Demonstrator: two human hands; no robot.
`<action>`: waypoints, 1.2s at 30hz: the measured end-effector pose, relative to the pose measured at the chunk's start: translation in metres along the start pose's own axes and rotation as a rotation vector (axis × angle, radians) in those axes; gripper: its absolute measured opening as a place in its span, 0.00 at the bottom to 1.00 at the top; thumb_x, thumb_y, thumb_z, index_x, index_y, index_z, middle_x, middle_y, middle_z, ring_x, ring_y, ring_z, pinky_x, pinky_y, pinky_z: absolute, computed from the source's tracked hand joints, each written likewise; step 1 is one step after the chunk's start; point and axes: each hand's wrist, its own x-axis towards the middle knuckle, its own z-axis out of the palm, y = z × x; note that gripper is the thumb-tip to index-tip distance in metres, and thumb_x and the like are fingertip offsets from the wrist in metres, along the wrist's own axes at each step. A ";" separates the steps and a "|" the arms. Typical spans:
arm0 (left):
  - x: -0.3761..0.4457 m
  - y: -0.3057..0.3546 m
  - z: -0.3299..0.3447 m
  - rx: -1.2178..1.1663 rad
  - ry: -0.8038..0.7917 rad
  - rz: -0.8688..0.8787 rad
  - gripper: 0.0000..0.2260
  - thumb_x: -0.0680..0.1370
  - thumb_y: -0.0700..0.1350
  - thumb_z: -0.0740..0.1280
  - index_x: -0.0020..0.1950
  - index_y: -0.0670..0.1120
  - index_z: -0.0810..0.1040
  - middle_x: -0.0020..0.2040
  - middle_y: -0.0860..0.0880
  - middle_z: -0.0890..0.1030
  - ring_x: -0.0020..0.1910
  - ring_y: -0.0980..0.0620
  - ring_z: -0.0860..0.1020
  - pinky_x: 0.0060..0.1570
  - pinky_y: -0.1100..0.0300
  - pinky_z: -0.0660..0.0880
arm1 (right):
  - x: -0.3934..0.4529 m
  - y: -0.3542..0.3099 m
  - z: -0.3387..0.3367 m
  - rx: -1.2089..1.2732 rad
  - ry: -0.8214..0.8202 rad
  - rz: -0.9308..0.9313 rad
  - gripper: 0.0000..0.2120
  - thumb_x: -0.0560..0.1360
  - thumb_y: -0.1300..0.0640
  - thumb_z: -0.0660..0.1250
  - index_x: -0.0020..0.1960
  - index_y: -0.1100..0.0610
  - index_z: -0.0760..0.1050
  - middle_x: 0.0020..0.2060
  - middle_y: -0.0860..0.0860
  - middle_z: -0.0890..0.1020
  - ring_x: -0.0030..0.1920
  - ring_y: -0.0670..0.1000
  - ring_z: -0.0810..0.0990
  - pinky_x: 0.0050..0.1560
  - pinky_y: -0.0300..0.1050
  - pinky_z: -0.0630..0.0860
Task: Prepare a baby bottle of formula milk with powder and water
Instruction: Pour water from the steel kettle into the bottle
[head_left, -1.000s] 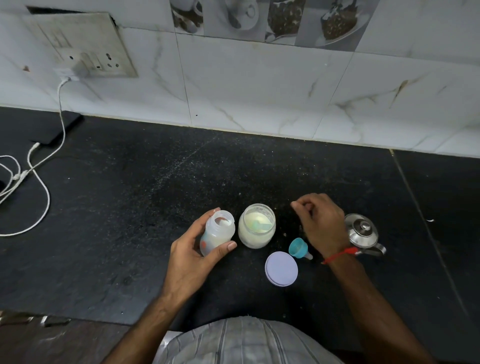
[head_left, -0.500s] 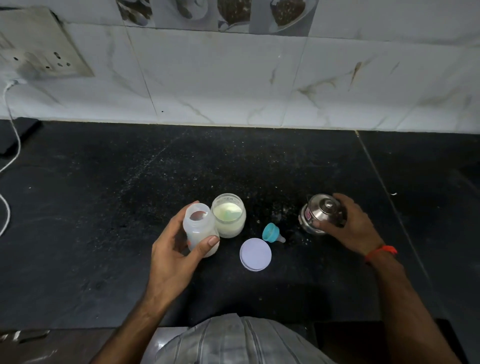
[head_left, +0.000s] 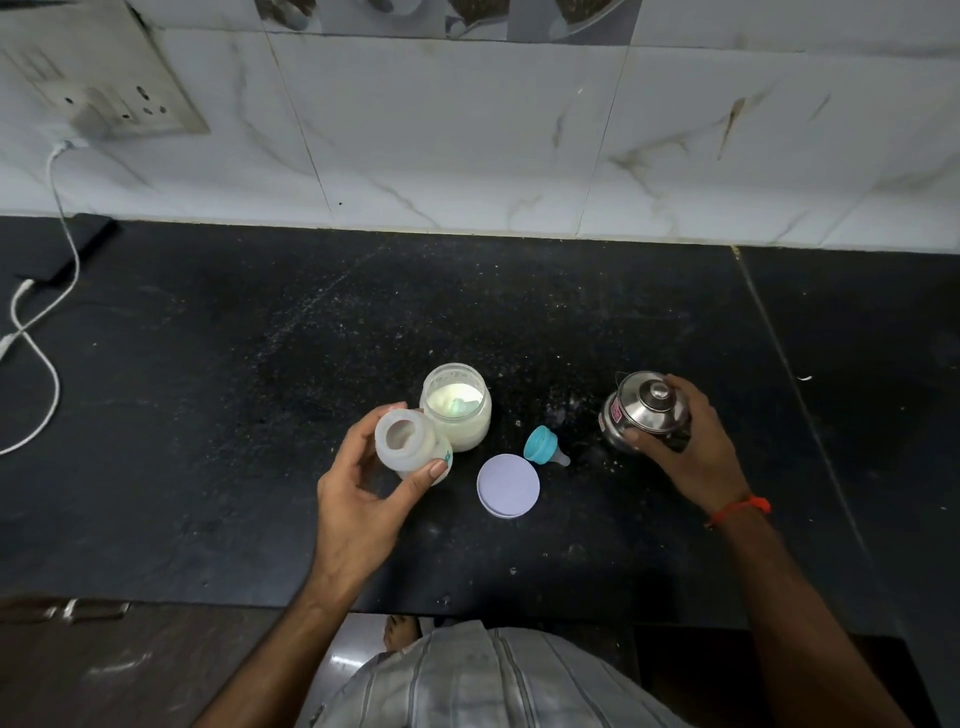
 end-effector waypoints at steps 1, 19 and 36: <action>-0.001 -0.001 0.000 0.008 0.001 -0.003 0.28 0.69 0.53 0.80 0.68 0.53 0.77 0.65 0.50 0.83 0.66 0.47 0.81 0.66 0.37 0.77 | 0.000 0.001 0.000 0.020 0.001 -0.009 0.40 0.69 0.54 0.81 0.76 0.49 0.66 0.72 0.52 0.73 0.70 0.54 0.73 0.68 0.51 0.74; -0.018 0.013 0.005 0.067 -0.082 -0.102 0.28 0.69 0.50 0.80 0.67 0.60 0.77 0.62 0.63 0.83 0.62 0.55 0.83 0.59 0.60 0.80 | -0.025 0.026 0.025 0.682 0.200 0.058 0.21 0.70 0.37 0.73 0.41 0.56 0.77 0.35 0.46 0.79 0.40 0.45 0.78 0.47 0.41 0.81; -0.008 0.017 0.017 0.060 -0.197 -0.100 0.30 0.69 0.51 0.80 0.70 0.57 0.77 0.64 0.60 0.83 0.63 0.57 0.83 0.56 0.65 0.80 | -0.029 -0.044 -0.034 0.550 0.159 -0.297 0.10 0.82 0.58 0.60 0.43 0.58 0.72 0.36 0.61 0.72 0.37 0.54 0.73 0.39 0.41 0.75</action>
